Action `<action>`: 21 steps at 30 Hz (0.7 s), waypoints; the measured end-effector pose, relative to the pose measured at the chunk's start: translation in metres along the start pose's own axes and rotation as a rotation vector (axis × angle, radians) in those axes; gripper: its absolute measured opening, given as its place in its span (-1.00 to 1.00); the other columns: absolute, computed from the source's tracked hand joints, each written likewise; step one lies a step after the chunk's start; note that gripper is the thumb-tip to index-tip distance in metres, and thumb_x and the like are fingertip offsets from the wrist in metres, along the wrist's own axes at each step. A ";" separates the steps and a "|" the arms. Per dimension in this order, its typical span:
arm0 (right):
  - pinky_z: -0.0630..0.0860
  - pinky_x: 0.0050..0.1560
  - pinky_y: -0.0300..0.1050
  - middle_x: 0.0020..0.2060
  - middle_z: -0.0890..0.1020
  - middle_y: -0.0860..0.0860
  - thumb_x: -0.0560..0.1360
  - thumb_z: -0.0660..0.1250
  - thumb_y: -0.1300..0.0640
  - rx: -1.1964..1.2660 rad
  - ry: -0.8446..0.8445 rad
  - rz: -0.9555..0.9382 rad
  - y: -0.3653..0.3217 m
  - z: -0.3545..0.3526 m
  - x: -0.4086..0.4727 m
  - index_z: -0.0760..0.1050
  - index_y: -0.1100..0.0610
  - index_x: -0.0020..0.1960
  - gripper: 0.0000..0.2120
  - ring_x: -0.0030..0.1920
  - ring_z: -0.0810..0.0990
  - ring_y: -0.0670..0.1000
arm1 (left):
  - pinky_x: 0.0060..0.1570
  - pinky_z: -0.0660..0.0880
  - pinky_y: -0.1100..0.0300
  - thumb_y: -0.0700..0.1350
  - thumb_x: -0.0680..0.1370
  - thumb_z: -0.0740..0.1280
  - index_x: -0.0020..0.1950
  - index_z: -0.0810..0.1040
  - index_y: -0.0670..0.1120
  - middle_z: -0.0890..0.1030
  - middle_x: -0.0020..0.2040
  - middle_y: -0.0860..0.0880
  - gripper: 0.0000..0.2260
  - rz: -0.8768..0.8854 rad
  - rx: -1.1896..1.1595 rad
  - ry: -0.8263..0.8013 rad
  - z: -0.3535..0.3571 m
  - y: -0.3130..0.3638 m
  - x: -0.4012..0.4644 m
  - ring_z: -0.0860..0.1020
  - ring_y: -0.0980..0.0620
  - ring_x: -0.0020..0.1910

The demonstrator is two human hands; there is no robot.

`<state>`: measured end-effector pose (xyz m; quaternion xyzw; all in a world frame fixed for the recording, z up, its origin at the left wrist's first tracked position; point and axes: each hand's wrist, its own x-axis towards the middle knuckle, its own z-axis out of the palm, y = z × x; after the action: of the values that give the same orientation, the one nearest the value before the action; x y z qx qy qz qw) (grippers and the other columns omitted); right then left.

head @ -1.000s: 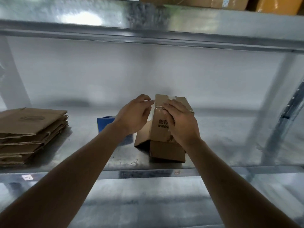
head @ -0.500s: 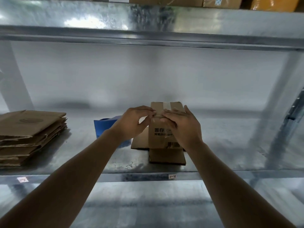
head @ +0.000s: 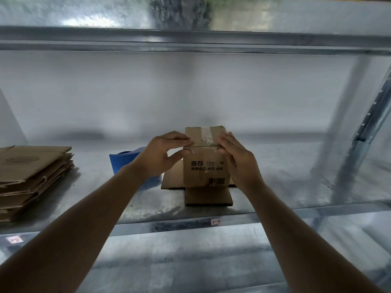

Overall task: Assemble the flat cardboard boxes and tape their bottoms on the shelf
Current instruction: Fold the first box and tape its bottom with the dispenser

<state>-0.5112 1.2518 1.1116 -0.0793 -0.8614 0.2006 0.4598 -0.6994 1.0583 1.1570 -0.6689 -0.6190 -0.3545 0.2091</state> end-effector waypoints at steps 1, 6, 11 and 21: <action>0.32 0.56 -0.05 0.55 0.39 -0.04 0.73 0.22 0.07 0.011 0.020 0.025 -0.001 0.002 -0.001 0.40 0.10 0.55 -0.59 0.60 0.26 -0.07 | 0.21 0.55 0.27 -0.06 0.64 0.42 0.32 0.67 -0.09 0.65 0.20 0.04 -0.73 -0.016 0.029 -0.007 0.001 0.002 0.001 0.59 0.20 0.16; 0.37 0.54 0.01 0.50 0.47 0.07 0.70 0.30 0.15 0.049 0.083 0.048 -0.010 0.004 -0.003 0.47 0.16 0.49 -0.63 0.57 0.33 0.04 | -0.12 0.40 0.13 0.04 0.67 0.21 0.47 0.53 0.15 0.39 -0.03 0.05 -0.64 0.063 0.345 -0.126 0.008 0.028 0.024 0.38 0.06 -0.11; 0.64 0.17 -0.12 0.30 0.64 0.03 0.71 0.24 -0.02 0.133 0.122 0.229 -0.018 -0.004 -0.015 0.31 0.11 0.60 -0.50 0.20 0.65 -0.04 | -0.13 0.45 0.12 -0.03 0.68 0.32 0.43 0.58 0.13 0.44 0.05 0.03 -0.69 -0.028 0.256 -0.212 0.012 0.032 0.044 0.46 0.04 -0.07; 0.57 -0.02 -0.30 0.01 0.67 -0.10 0.75 0.05 -0.08 0.297 0.190 0.470 -0.034 0.005 -0.025 0.37 0.00 0.58 -0.55 -0.02 0.62 -0.19 | -0.01 0.53 0.07 0.05 0.67 0.15 0.46 0.53 0.14 0.50 0.06 0.12 -0.62 -0.090 0.254 -0.343 0.022 0.044 0.055 0.46 0.09 0.07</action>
<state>-0.4990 1.2114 1.1044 -0.2266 -0.7339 0.4172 0.4858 -0.6531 1.1050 1.1892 -0.6595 -0.7143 -0.1637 0.1674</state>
